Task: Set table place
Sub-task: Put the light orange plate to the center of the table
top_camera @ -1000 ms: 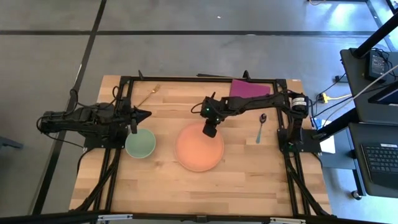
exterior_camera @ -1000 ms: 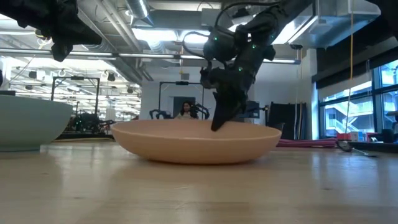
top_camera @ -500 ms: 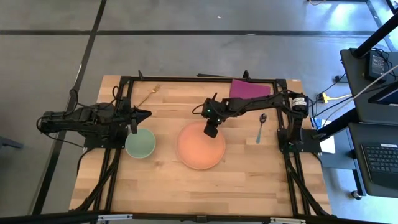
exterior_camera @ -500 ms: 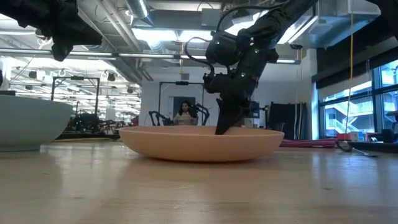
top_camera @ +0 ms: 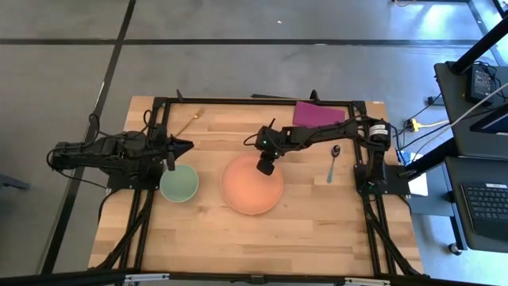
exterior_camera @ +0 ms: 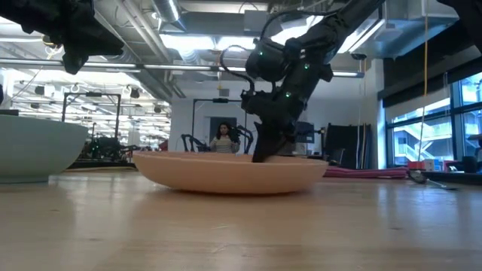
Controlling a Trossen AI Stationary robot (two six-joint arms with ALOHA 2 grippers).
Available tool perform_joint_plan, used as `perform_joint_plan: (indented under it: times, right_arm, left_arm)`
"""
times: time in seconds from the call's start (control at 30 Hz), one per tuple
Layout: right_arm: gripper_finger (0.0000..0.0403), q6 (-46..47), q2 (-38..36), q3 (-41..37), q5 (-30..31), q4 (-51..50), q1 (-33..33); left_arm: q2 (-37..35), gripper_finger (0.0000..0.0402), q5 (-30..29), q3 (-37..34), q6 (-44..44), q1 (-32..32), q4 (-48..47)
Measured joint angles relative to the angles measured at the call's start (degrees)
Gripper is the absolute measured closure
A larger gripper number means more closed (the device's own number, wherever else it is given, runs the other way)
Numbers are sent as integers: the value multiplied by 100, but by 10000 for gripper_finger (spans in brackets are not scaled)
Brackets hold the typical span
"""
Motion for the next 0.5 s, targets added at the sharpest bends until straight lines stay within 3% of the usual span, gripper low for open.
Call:
perform_joint_plan:
  times: [0.5]
  right_arm:
    - [287, -62, 9, -4, 3, -375, -4]
  left_arm:
    - [-1, 354, 0, 0, -7, 0, -13]
